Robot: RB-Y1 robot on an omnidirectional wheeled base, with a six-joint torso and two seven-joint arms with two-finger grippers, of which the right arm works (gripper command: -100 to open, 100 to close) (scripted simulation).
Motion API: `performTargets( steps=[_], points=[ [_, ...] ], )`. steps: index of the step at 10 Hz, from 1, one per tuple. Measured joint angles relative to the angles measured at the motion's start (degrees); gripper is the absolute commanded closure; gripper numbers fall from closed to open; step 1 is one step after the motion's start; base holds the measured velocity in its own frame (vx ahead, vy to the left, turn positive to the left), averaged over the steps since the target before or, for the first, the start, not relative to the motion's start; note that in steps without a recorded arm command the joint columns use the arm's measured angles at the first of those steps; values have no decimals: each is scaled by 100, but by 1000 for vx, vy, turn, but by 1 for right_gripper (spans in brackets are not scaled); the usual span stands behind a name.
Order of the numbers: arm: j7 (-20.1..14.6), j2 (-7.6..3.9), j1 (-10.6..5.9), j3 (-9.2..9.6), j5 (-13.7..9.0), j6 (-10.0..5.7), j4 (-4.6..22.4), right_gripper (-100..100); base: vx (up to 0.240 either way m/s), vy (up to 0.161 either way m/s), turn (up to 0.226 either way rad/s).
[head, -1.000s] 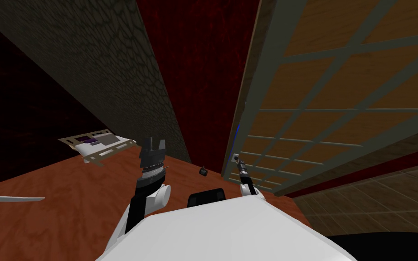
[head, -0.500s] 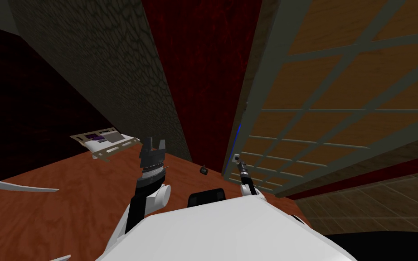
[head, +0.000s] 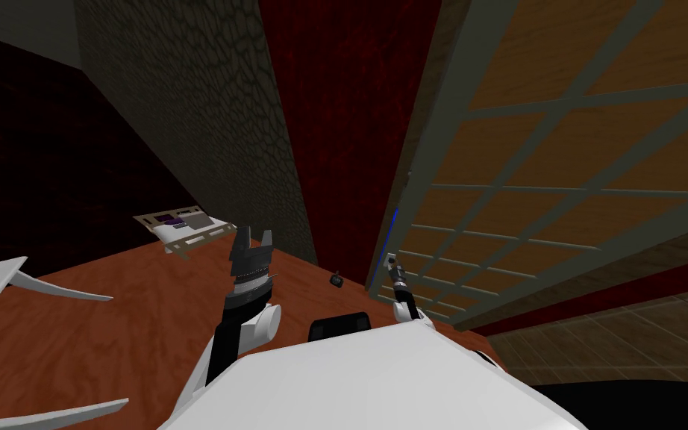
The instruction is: Pull the door open
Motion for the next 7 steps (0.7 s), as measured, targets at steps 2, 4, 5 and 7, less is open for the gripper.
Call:
performTargets(
  steps=[2,4,5,7],
  points=[
    [-302,36,-2,36,-120,12,-38,-100,-40,-6,35],
    [-577,57,-13,62,-212,22,-52,-100,-58,-8,44],
    [-742,78,-25,84,-293,26,-58,-100,-54,-3,25],
    [-1033,105,-44,113,-395,22,-54,-100,-45,-3,31]
  ],
)
